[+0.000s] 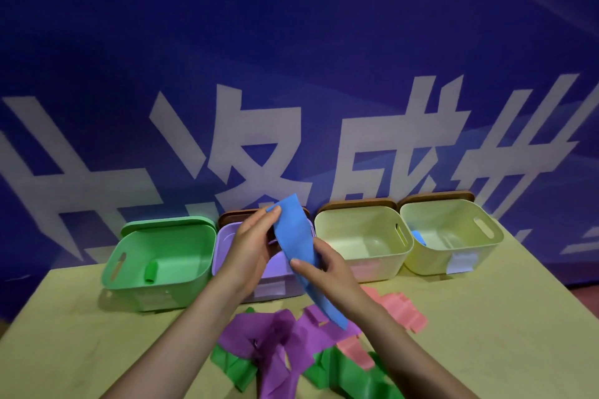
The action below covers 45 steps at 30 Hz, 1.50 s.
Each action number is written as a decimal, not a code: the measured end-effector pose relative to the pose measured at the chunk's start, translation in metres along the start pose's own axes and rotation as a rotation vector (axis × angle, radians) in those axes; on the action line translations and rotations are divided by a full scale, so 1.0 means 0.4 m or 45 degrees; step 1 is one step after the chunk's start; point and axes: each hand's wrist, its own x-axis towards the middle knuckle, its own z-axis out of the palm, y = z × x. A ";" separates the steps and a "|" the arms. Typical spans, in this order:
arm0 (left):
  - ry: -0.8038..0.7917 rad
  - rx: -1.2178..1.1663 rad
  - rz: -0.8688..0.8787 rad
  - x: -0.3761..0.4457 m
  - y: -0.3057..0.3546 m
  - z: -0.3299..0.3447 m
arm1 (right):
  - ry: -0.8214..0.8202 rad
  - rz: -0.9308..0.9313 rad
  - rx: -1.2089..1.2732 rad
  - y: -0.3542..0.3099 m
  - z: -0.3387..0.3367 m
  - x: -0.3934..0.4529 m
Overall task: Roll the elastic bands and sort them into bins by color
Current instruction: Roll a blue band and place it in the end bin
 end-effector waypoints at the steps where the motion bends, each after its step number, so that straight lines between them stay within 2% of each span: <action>1: 0.018 -0.012 -0.002 -0.001 0.000 -0.004 | -0.022 0.011 0.006 0.000 0.005 0.001; 8: 0.206 -0.411 -0.050 0.046 0.044 -0.055 | -0.132 0.255 0.020 0.047 0.003 -0.036; 13: 0.245 -0.532 -0.020 0.053 0.043 -0.055 | -0.109 0.379 0.017 0.067 -0.005 -0.051; 18: 0.297 -0.680 0.018 0.068 0.059 -0.112 | -0.135 0.407 -0.143 0.112 -0.029 -0.081; 27: 0.397 -0.754 0.122 0.080 0.059 -0.151 | 0.014 0.300 -0.102 0.134 -0.050 -0.111; 35: 0.417 -0.641 0.179 0.088 0.094 -0.157 | 0.067 0.278 0.023 0.141 -0.078 -0.089; 41: 0.445 -0.486 0.084 0.081 0.062 -0.190 | 0.021 0.332 -0.091 0.145 -0.078 -0.091; 45: 0.390 -0.294 0.072 0.026 0.040 -0.127 | 0.169 0.291 -0.130 0.128 -0.085 -0.079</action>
